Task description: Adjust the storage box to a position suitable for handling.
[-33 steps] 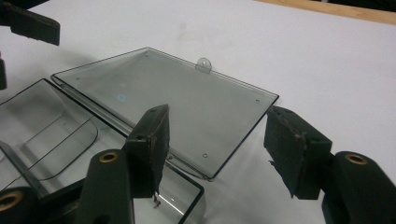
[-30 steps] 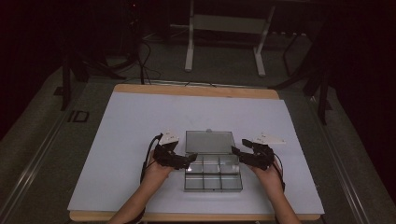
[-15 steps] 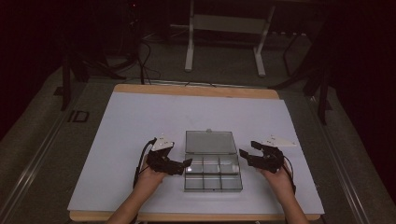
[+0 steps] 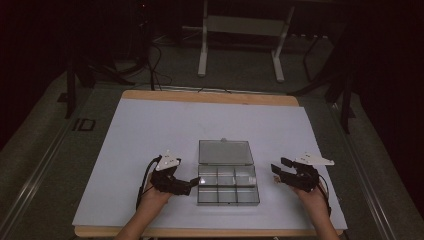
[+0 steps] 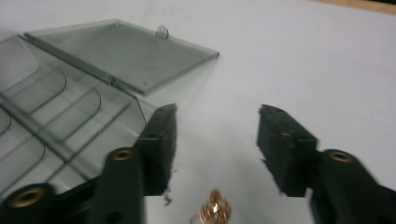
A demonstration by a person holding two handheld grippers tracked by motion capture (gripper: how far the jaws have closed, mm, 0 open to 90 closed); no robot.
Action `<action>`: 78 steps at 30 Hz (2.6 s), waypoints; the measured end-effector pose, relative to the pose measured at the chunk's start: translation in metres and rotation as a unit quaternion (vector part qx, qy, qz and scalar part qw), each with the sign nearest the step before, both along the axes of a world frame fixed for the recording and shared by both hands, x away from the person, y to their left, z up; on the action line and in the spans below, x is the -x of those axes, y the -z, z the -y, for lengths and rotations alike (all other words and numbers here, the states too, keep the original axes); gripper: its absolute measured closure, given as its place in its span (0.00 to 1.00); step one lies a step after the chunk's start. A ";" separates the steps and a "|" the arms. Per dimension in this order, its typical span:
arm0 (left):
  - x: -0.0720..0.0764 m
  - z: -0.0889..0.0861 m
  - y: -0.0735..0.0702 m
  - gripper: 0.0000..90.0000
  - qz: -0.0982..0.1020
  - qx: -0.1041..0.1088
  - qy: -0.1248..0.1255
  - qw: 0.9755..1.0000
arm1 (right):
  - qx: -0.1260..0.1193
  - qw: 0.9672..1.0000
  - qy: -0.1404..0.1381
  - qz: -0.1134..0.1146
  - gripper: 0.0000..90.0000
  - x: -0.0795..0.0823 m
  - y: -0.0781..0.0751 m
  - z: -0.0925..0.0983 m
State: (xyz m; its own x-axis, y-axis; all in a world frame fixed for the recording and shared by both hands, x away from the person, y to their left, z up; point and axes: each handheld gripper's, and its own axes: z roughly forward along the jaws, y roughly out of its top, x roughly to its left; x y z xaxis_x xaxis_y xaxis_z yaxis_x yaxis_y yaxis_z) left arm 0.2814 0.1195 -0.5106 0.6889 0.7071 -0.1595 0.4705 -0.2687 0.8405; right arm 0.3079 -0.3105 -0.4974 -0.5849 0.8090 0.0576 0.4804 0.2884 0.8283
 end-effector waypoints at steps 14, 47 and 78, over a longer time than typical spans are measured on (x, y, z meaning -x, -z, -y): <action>0.011 -0.011 0.012 0.02 -0.002 0.005 -0.008 1.000 | 0.053 0.998 -0.009 -0.038 0.69 0.014 0.035 0.007; 0.012 -0.013 0.018 0.02 0.000 0.007 -0.016 1.000 | 0.040 0.999 0.004 -0.013 0.96 0.015 0.002 0.013; 0.013 -0.016 0.020 0.02 0.011 0.015 -0.023 1.000 | -0.004 0.997 -0.072 0.041 0.96 0.035 -0.068 -0.027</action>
